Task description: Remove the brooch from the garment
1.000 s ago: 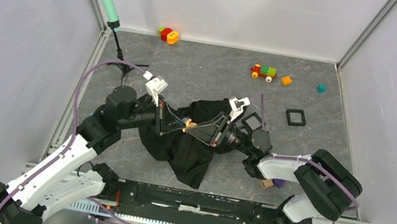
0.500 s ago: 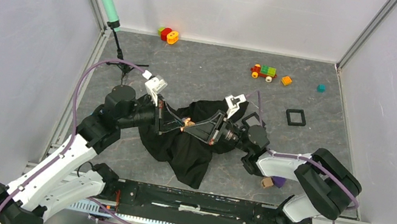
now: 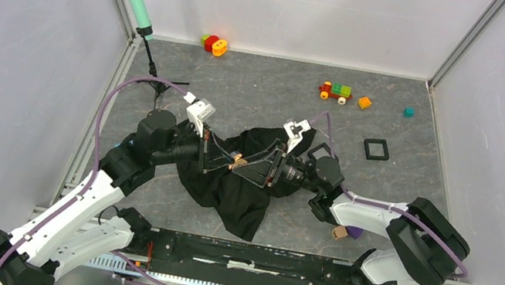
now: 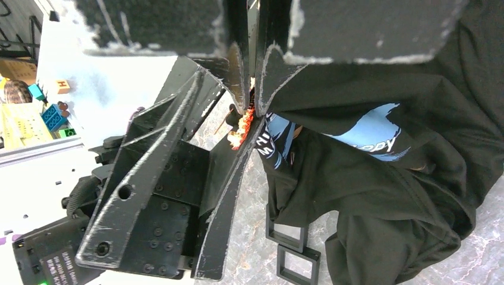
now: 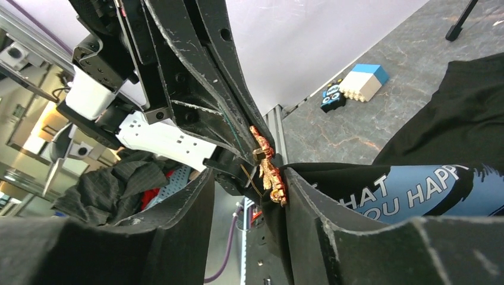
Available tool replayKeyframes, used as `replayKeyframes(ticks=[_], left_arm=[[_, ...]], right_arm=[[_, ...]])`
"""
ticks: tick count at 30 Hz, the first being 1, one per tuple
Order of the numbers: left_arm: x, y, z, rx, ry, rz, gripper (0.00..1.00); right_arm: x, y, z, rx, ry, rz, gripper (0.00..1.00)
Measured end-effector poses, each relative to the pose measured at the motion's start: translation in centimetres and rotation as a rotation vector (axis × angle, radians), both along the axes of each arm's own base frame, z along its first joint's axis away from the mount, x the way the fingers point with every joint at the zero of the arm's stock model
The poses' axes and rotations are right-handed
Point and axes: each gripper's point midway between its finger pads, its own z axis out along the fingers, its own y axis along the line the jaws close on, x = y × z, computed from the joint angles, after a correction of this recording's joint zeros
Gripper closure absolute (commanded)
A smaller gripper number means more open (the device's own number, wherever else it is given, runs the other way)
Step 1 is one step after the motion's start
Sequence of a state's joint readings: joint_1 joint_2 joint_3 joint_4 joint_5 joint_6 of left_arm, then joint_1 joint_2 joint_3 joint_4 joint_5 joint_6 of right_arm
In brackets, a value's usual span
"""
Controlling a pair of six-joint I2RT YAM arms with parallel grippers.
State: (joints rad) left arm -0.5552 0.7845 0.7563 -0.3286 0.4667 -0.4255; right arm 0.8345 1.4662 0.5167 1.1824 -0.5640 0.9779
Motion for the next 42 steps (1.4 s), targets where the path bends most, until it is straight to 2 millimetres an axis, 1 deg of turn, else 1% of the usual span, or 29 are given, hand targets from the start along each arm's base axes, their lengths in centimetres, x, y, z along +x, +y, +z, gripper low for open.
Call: replayKeyframes(ticks=[4, 8, 10, 13, 14, 15, 16, 18, 19, 20, 22, 24, 29, 32, 34, 35, 36, 38, 39, 40, 42], left_arm=[[0.2, 0.4, -0.2, 0.013, -0.002, 0.029, 0.98], [0.8, 1.0, -0.8, 0.044, 0.008, 0.082, 0.98], [1.1, 1.3, -1.0, 0.055, 0.009, 0.104, 0.98], [1.2, 1.5, -1.1, 0.066, 0.014, 0.118, 0.98], [1.2, 1.5, -1.2, 0.069, 0.017, 0.120, 0.98], [1.2, 1.6, -1.2, 0.071, 0.018, 0.121, 0.98], [1.2, 1.6, -1.2, 0.073, 0.021, 0.123, 0.98], [1.2, 1.7, -1.3, 0.080, 0.028, 0.126, 0.98], [1.2, 1.8, -1.5, 0.086, 0.032, 0.130, 0.98], [1.2, 1.9, -1.6, 0.091, 0.038, 0.133, 0.98], [1.2, 2.1, -2.3, 0.113, 0.059, 0.143, 0.98], [1.2, 2.4, -3.2, 0.144, 0.086, 0.158, 0.98], [0.9, 3.3, -5.8, 0.237, 0.160, 0.169, 0.98], [0.6, 3.6, -6.5, 0.265, 0.191, 0.170, 0.98], [0.2, 3.8, -6.7, 0.279, 0.210, 0.168, 0.98], [0.1, 3.9, -6.8, 0.283, 0.216, 0.168, 0.98], [-0.2, 4.0, -6.9, 0.292, 0.226, 0.167, 0.98], [-0.5, 4.2, -7.2, 0.303, 0.244, 0.164, 0.98], [-0.7, 4.2, -7.3, 0.303, 0.251, 0.158, 0.98], [-0.8, 4.1, -7.2, 0.300, 0.255, 0.152, 0.98], [-1.1, 4.0, -6.9, 0.282, 0.257, 0.141, 0.98]], right_arm=[[0.1, -0.3, 0.0, -0.026, -0.053, -0.027, 0.37], [0.2, -0.8, -1.1, -0.080, -0.108, -0.067, 0.30], [-0.1, -0.7, -2.0, -0.119, -0.134, -0.075, 0.30], [-0.6, -0.4, -3.7, -0.186, -0.169, -0.077, 0.32], [-0.7, -0.3, -4.3, -0.208, -0.178, -0.082, 0.34], [-0.7, -0.3, -4.7, -0.226, -0.186, -0.084, 0.43], [-0.7, -0.3, -5.1, -0.243, -0.193, -0.089, 0.54], [-0.4, -0.3, -6.0, -0.275, -0.207, -0.103, 0.80], [-0.2, -0.3, -6.4, -0.291, -0.213, -0.110, 0.88], [0.0, -0.4, -6.9, -0.307, -0.212, -0.118, 0.94], [0.4, -0.4, -7.5, -0.341, -0.211, -0.135, 1.00], [1.1, -0.3, -7.4, -0.368, -0.218, -0.153, 1.00], [3.6, 0.4, -5.0, -0.393, -0.262, -0.211, 1.00], [5.5, -0.2, -4.3, -0.427, -0.262, -0.264, 1.00], [6.7, -0.9, -4.1, -0.444, -0.256, -0.301, 0.97], [7.1, -1.2, -4.2, -0.453, -0.252, -0.313, 0.94], [7.4, -1.6, -4.2, -0.460, -0.249, -0.324, 0.89], [7.9, -2.3, -4.5, -0.486, -0.243, -0.350, 0.61], [8.0, -2.5, -4.7, -0.497, -0.237, -0.356, 0.42], [8.1, -2.7, -5.0, -0.514, -0.236, -0.358, 0.33], [8.2, -3.1, -5.5, -0.539, -0.219, -0.366, 0.26]])
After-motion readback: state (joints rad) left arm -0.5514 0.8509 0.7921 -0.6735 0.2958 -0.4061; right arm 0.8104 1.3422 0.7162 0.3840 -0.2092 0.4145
